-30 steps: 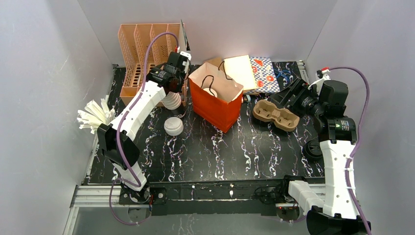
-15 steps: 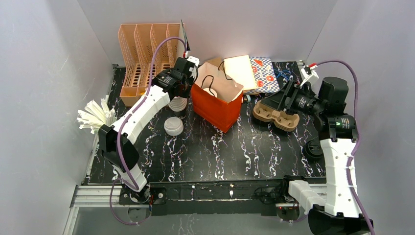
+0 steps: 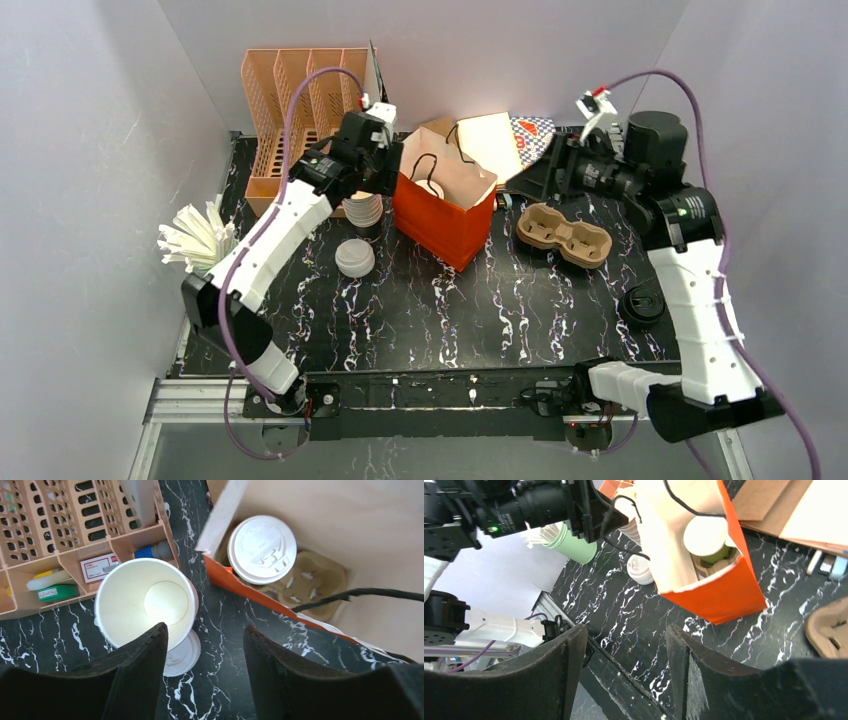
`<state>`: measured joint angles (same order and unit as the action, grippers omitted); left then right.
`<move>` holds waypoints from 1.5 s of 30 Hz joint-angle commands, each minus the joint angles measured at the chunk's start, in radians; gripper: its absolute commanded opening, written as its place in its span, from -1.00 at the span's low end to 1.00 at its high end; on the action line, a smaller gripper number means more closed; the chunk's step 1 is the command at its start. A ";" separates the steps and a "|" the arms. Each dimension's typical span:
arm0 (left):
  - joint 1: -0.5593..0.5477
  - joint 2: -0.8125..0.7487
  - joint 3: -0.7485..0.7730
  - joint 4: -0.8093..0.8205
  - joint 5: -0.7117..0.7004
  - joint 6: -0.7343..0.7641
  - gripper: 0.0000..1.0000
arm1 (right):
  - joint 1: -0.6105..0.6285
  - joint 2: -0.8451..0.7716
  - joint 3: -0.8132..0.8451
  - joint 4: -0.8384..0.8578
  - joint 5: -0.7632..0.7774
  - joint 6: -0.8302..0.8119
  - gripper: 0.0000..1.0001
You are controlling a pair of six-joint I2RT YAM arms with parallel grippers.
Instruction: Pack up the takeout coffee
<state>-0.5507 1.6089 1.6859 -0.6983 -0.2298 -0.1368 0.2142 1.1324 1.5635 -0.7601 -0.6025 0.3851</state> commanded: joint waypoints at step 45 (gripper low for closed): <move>0.678 -0.346 -0.797 0.758 0.779 -0.792 -0.08 | 0.783 1.028 0.738 0.219 0.648 -0.623 -0.17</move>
<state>0.1234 1.2564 0.9096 0.0391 0.5076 -0.9085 0.9901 2.1395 2.2555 -0.5861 0.0353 -0.2016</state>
